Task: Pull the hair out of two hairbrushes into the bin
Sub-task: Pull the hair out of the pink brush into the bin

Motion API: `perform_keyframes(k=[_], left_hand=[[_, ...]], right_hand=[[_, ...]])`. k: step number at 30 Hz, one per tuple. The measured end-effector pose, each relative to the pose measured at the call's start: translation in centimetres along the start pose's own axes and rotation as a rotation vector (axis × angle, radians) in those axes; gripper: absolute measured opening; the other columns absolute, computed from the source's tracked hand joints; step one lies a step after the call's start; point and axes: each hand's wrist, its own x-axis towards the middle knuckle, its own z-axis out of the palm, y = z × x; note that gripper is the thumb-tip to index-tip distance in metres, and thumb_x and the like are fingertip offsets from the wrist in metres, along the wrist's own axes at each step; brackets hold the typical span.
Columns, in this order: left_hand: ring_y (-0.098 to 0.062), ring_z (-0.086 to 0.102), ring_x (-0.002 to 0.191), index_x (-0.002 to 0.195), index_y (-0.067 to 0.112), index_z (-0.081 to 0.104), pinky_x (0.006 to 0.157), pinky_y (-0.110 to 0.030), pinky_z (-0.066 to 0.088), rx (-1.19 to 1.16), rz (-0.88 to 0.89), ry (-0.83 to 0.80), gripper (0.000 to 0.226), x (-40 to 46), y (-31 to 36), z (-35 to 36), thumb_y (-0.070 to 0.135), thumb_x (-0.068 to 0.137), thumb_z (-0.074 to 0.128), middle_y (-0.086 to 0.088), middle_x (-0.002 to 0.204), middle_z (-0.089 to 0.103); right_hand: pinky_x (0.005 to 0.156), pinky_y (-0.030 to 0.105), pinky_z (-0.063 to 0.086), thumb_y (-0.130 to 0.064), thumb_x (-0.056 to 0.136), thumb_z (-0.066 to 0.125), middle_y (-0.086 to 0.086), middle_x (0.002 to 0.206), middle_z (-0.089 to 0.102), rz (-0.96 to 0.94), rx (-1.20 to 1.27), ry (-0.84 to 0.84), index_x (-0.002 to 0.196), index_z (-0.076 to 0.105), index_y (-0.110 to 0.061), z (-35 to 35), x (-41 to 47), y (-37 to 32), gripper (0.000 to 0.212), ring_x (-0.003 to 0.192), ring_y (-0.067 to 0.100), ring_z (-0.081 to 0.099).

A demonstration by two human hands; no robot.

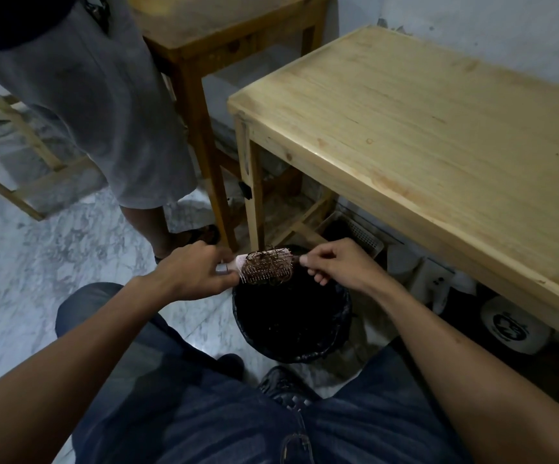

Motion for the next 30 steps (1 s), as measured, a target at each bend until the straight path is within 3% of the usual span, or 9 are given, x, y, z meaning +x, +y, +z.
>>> perform_keyframes(k=[4,13,16,18,20,22,24,27,30], left_hand=[[-0.022,0.061,0.067,0.099,0.027,0.069,0.055,-0.033,0.042,0.032,-0.077,-0.033,0.051,-0.3,-1.2,0.8,0.066,0.076,0.044,0.004,0.07,0.061],[-0.024,0.06,0.064,0.078,0.024,0.061,0.052,-0.031,0.039,-0.002,-0.211,0.032,0.032,-0.9,-2.8,1.1,0.055,0.081,0.051,-0.002,0.07,0.062],[-0.023,0.06,0.061,0.075,0.023,0.06,0.051,-0.031,0.042,-0.039,-0.203,0.055,0.038,-0.7,-1.9,1.3,0.059,0.077,0.047,0.0,0.066,0.061],[-0.022,0.059,0.06,0.075,0.024,0.059,0.05,-0.032,0.041,-0.052,-0.183,0.068,0.036,-0.6,-1.3,1.1,0.058,0.078,0.048,0.0,0.065,0.061],[-0.021,0.058,0.058,0.074,0.026,0.058,0.049,-0.031,0.037,-0.05,-0.16,0.083,0.032,-0.5,-0.7,1.0,0.057,0.082,0.052,0.002,0.062,0.059],[-0.02,0.057,0.057,0.077,0.026,0.059,0.049,-0.031,0.035,-0.053,-0.141,0.1,0.032,-0.4,-0.1,0.9,0.056,0.084,0.053,0.003,0.061,0.057],[-0.018,0.055,0.055,0.08,0.027,0.059,0.05,-0.031,0.035,-0.061,-0.107,0.118,0.034,-0.4,0.3,0.7,0.06,0.081,0.048,0.005,0.06,0.056],[-0.016,0.054,0.054,0.084,0.029,0.06,0.05,-0.033,0.04,-0.079,-0.035,0.137,0.038,-0.1,1.0,0.2,0.063,0.08,0.043,0.007,0.06,0.055],[-0.015,0.055,0.055,0.084,0.028,0.061,0.051,-0.039,0.046,-0.093,0.013,0.163,0.038,0.0,1.4,-0.4,0.062,0.082,0.043,0.005,0.063,0.059]], right_hand=[[0.067,0.024,0.052,-0.028,0.096,0.07,-0.001,0.078,0.072,-0.03,0.009,0.12,0.09,0.079,-0.022,-0.4,-0.5,0.3,0.012,0.069,0.009,0.062],[0.068,0.026,0.05,-0.03,0.1,0.064,-0.001,0.089,0.073,0.007,0.045,0.18,0.096,0.076,-0.024,-1.2,-0.1,0.4,0.015,0.074,0.011,0.063],[0.068,0.029,0.059,-0.026,0.103,0.058,0.003,0.105,0.075,0.091,-0.111,0.06,0.122,0.07,-0.027,-0.6,-0.2,0.8,0.022,0.084,0.018,0.072],[0.066,0.026,0.06,-0.023,0.104,0.055,0.001,0.117,0.067,0.183,-0.212,-0.03,0.15,0.048,-0.02,0.2,-0.2,0.7,0.046,0.09,0.018,0.072],[0.069,0.027,0.062,-0.021,0.104,0.054,0.002,0.127,0.059,0.244,-0.236,-0.04,0.16,0.029,-0.024,0.8,-0.2,0.3,0.061,0.091,0.015,0.07],[0.074,0.03,0.064,-0.016,0.101,0.056,0.003,0.138,0.054,0.234,-0.164,-0.008,0.161,0.024,-0.032,1.1,-0.3,-0.2,0.07,0.094,0.016,0.071],[0.076,0.033,0.064,-0.009,0.097,0.058,0.004,0.143,0.049,0.186,-0.014,-0.004,0.16,0.025,-0.035,1.2,-0.3,-0.7,0.076,0.101,0.017,0.071],[0.064,0.027,0.06,0.002,0.09,0.06,0.0,0.16,0.034,0.076,0.166,-0.098,0.159,0.029,-0.036,1.2,0.0,-0.9,0.084,0.107,0.023,0.071],[0.06,0.024,0.058,0.004,0.093,0.062,-0.002,0.134,0.061,-0.002,0.263,-0.181,0.145,0.053,-0.021,1.4,0.3,-1.0,0.059,0.086,0.019,0.075]])
